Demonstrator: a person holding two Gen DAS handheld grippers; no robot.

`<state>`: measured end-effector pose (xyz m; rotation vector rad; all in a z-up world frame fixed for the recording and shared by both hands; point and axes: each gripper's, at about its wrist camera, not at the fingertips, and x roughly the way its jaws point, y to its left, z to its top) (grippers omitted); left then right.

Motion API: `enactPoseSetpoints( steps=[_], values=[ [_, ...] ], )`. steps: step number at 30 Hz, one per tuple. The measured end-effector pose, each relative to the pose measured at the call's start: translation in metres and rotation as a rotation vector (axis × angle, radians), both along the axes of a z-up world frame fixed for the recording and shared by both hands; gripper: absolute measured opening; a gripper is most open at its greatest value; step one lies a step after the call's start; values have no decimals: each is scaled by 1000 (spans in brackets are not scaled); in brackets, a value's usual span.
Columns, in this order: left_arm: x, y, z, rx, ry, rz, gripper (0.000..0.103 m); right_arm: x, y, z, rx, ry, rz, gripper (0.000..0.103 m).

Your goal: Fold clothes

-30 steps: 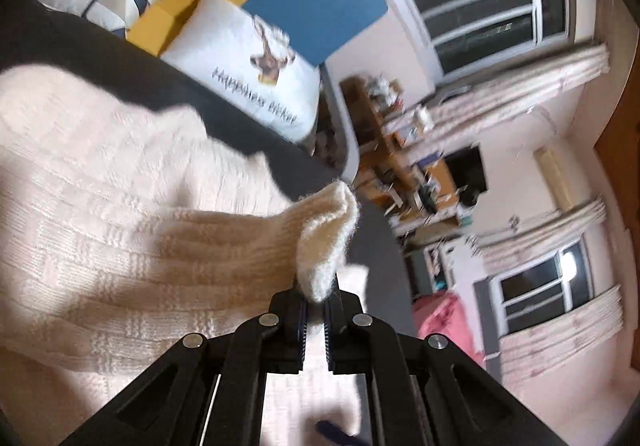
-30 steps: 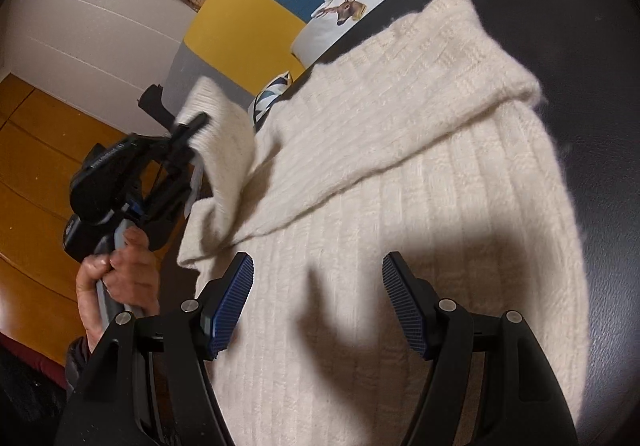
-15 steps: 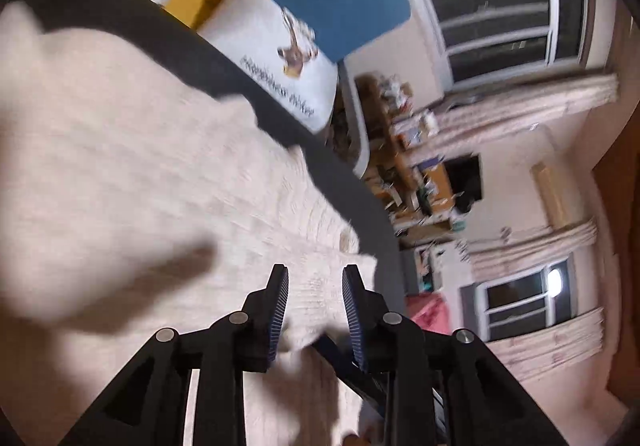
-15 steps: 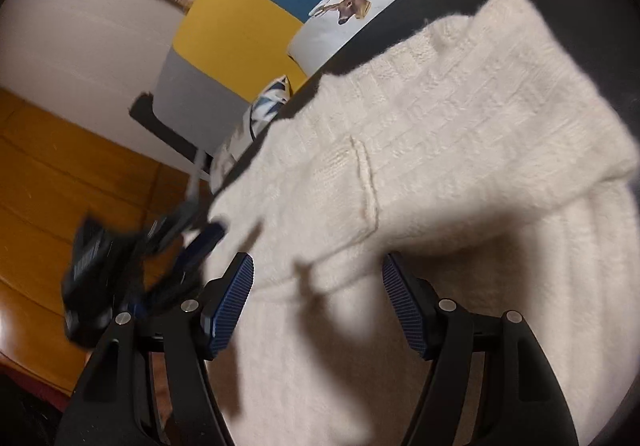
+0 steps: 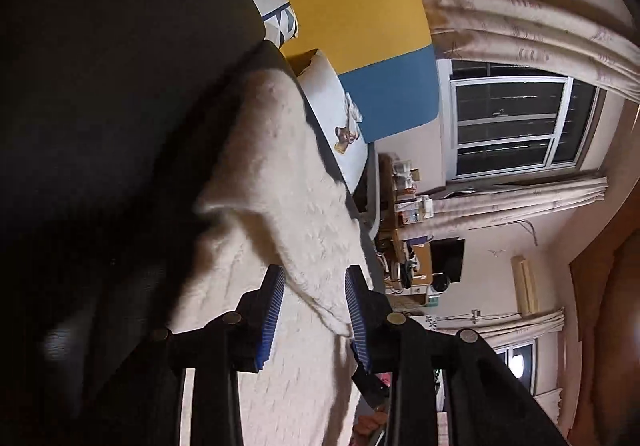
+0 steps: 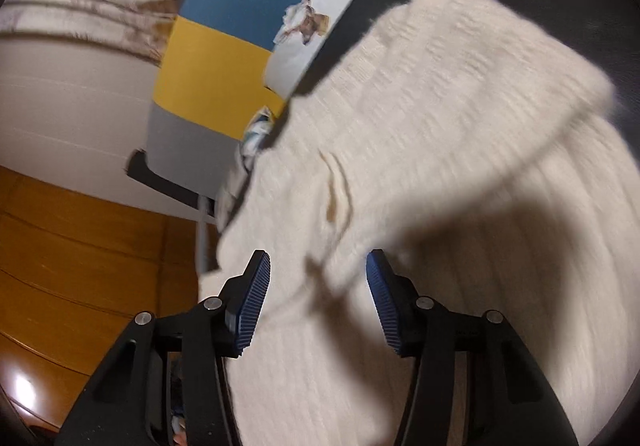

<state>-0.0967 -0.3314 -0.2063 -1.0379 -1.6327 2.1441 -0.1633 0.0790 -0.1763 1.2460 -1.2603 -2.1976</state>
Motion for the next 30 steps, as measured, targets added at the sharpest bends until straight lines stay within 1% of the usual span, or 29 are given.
enactPoseSetpoints(
  steps=[1,4,5,8,9,11,12,13,14,15,16,17,20,21,23,25,28,30],
  values=[
    [0,0,0,-2,-1,-1,31,5,0,2,-1,11,-7,54],
    [-1,0,0,-5,-1,-4,31,3,-1,7,-64,51,-19,54],
    [-1,0,0,-5,1,-5,31,-2,-3,6,-79,53,-20,54],
    [0,0,1,-3,7,-7,31,-19,-13,-10,-144,3,-23,54],
    [0,1,2,-5,9,-10,31,-23,-18,-14,-150,-2,-24,54],
    [0,0,0,0,2,-13,31,-27,-24,-17,-156,16,-29,54],
    [1,-1,-2,4,-4,-14,31,-29,-27,-18,-160,26,-32,51],
    [1,-2,-3,7,-7,-12,31,-32,-30,-21,-161,23,-29,41],
    [2,-4,-4,17,-6,-6,31,-37,-34,-23,-162,17,-24,35],
    [3,-6,-6,28,-4,1,31,-41,-38,-26,-164,11,-19,14],
    [5,-8,-7,47,0,13,31,-46,-43,-27,-119,-10,-7,6],
    [8,-10,-8,69,3,26,32,-48,-48,-24,-55,-19,10,6],
    [15,-24,-15,118,-31,83,34,-49,-61,1,97,39,75,6],
    [17,-29,-17,132,-42,105,34,-50,-63,12,130,61,94,6],
    [20,-36,-23,168,-67,145,34,-51,-66,35,138,106,119,6],
    [19,-39,-30,222,-91,175,34,-55,-70,59,136,147,149,6],
    [13,-35,-38,304,-92,216,34,-64,-83,95,146,193,195,6],
    [5,-31,-43,341,-101,260,34,-68,-92,114,155,218,221,6]
  ],
)
